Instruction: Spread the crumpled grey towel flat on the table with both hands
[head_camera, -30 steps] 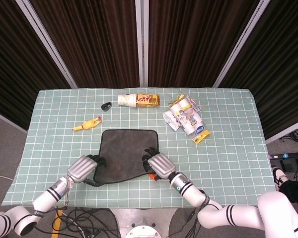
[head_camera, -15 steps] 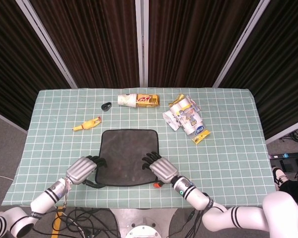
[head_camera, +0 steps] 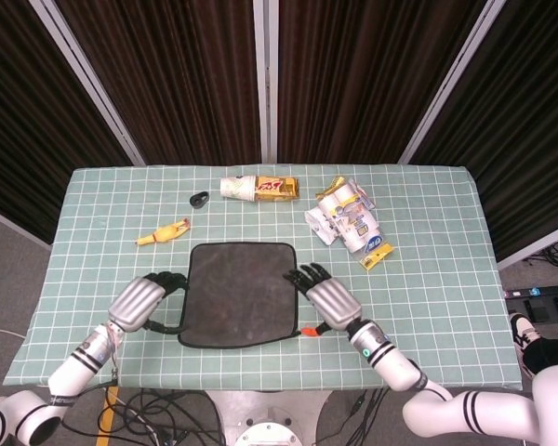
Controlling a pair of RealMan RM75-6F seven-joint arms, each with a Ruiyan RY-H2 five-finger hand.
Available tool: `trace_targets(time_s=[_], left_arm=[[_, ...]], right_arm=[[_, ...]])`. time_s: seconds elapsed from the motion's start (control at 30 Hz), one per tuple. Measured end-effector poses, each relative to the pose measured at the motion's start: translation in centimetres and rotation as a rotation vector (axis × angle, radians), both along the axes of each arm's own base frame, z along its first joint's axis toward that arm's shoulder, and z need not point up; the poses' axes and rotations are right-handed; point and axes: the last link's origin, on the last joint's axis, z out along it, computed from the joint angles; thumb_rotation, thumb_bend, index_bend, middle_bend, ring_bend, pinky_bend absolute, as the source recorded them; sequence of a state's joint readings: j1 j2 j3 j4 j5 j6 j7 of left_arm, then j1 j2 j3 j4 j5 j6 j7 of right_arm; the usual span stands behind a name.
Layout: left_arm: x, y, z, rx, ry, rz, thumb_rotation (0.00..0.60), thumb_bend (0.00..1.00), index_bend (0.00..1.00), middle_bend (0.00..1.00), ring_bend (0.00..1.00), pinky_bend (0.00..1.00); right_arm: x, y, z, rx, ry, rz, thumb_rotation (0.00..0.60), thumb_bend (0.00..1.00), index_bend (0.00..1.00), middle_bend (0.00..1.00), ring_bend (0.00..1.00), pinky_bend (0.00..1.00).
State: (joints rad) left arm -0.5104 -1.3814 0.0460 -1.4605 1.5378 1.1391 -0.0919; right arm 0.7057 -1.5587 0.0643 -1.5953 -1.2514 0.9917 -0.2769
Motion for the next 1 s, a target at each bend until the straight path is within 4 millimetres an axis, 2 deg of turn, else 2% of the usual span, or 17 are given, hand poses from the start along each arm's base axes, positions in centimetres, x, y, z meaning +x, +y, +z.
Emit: trace_targets(time_s=[0.1, 0.27, 0.43, 0.63, 0.77, 1.0], left_arm=[[-0.8, 0.9, 1.1, 0.080, -0.030, 0.079, 0.600, 0.09, 0.28, 0.25, 0.22, 0.34], [-3.1, 1.9, 3.9, 0.230, -0.066, 0.223, 0.600, 0.10, 0.28, 0.25, 0.22, 0.34], [-5.1, 1.5, 6.3, 0.363, -0.050, 0.283, 0.600, 0.11, 0.28, 0.25, 0.22, 0.34], [-7.3, -0.7, 8.6, 0.490, 0.022, 0.307, 0.600, 0.12, 0.28, 0.25, 0.23, 0.33], [-8.3, -3.3, 9.2, 0.513, 0.098, 0.301, 0.600, 0.13, 0.28, 0.25, 0.22, 0.32], [-7.7, -6.5, 9.2, 0.532, 0.101, 0.304, 0.600, 0.12, 0.28, 0.25, 0.22, 0.32]], right_arm=[[-1.5, -0.9, 2.6, -0.083, -0.048, -0.068, 0.598, 0.10, 0.22, 0.12, 0.01, 0.03], [-4.4, -1.5, 6.1, -0.184, -0.065, -0.154, 0.600, 0.11, 0.24, 0.14, 0.03, 0.03], [-7.8, -0.9, 8.9, -0.283, -0.037, -0.208, 0.600, 0.13, 0.25, 0.15, 0.04, 0.03], [-12.3, 1.7, 11.8, -0.380, 0.004, -0.261, 0.600, 0.13, 0.18, 0.12, 0.01, 0.00], [-14.8, 4.2, 13.6, -0.442, -0.006, -0.321, 0.600, 0.13, 0.15, 0.09, 0.00, 0.00], [-17.4, 8.2, 16.2, -0.548, -0.052, -0.403, 0.600, 0.13, 0.14, 0.09, 0.00, 0.00]])
